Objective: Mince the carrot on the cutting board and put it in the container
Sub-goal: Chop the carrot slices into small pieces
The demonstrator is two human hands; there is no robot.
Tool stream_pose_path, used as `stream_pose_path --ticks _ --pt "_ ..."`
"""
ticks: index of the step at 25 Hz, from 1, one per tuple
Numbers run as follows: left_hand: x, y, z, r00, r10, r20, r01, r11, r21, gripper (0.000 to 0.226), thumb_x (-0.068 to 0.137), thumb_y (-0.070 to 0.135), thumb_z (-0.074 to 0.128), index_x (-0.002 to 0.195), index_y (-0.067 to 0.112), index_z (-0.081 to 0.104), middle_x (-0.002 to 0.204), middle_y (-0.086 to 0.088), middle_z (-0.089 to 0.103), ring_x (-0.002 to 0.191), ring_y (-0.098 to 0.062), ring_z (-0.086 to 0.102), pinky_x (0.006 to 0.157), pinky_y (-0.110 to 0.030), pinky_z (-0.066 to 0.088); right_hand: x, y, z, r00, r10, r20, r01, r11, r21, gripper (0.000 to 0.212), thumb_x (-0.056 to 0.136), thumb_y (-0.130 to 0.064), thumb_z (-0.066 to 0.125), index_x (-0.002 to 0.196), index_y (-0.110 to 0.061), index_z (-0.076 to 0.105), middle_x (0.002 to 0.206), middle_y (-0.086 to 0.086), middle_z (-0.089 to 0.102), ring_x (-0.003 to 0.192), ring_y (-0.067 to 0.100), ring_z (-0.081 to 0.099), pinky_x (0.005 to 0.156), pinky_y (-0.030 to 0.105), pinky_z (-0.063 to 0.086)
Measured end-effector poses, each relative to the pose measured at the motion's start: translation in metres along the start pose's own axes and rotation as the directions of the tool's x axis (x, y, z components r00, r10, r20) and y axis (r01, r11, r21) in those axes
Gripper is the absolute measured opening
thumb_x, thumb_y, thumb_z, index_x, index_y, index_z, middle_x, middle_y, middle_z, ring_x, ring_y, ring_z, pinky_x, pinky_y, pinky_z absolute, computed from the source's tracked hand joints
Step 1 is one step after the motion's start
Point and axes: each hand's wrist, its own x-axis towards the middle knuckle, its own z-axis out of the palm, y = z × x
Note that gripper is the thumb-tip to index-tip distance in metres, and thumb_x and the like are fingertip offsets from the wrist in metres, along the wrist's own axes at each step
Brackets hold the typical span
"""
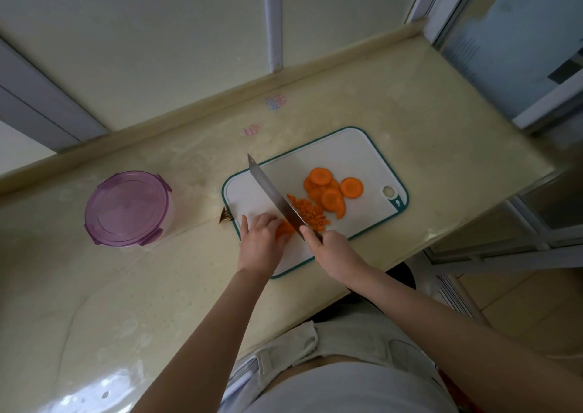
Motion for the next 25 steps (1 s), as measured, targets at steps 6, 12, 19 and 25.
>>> stream_pose_path --ticks 6,12,19,25 --pt "0.003 0.001 0.006 0.998 0.019 -0.054 -0.021 0.999 -0.034 0.011 0.079 0.016 0.071 0.089 0.011 0.073 0.089 -0.005 0.066 0.088 -0.027 0.059 0.084 -0.038 0.046 0.002 -0.003 0.001 1.0 0.017 0.001 -0.017 0.999 -0.028 0.057 0.099 -0.047 0.037 0.054 -0.012 0.035 0.051 0.001 0.04 0.049 0.016 0.042 0.049 0.026 0.032" --pt "0.001 0.005 0.008 0.993 0.045 -0.111 -0.054 0.995 -0.085 0.01 0.073 0.009 0.075 0.082 0.006 0.073 0.08 -0.006 0.065 0.082 -0.027 0.059 0.07 -0.033 0.052 0.008 -0.004 0.004 0.999 0.042 0.014 -0.04 0.995 -0.092 0.056 0.099 -0.049 0.036 0.055 -0.013 0.034 0.054 0.002 0.042 0.05 0.016 0.042 0.049 0.026 0.03" --pt "0.0 0.007 0.008 0.993 0.024 -0.116 -0.039 0.991 -0.131 0.009 0.076 0.008 0.071 0.084 0.006 0.073 0.084 -0.006 0.065 0.088 -0.028 0.059 0.067 -0.032 0.05 0.012 -0.002 0.015 1.0 -0.008 -0.001 0.008 0.982 -0.187 0.054 0.099 -0.045 0.037 0.056 -0.013 0.037 0.053 0.001 0.042 0.05 0.017 0.043 0.053 0.029 0.034" --pt "0.002 0.005 0.005 0.994 -0.001 -0.106 -0.016 0.987 -0.16 0.008 0.074 0.008 0.075 0.081 0.006 0.073 0.081 -0.005 0.065 0.084 -0.023 0.059 0.065 -0.027 0.049 0.019 0.001 0.0 1.0 0.012 0.021 -0.011 0.999 -0.031 0.053 0.099 -0.047 0.036 0.06 -0.011 0.038 0.055 0.002 0.042 0.052 0.017 0.043 0.054 0.03 0.034"
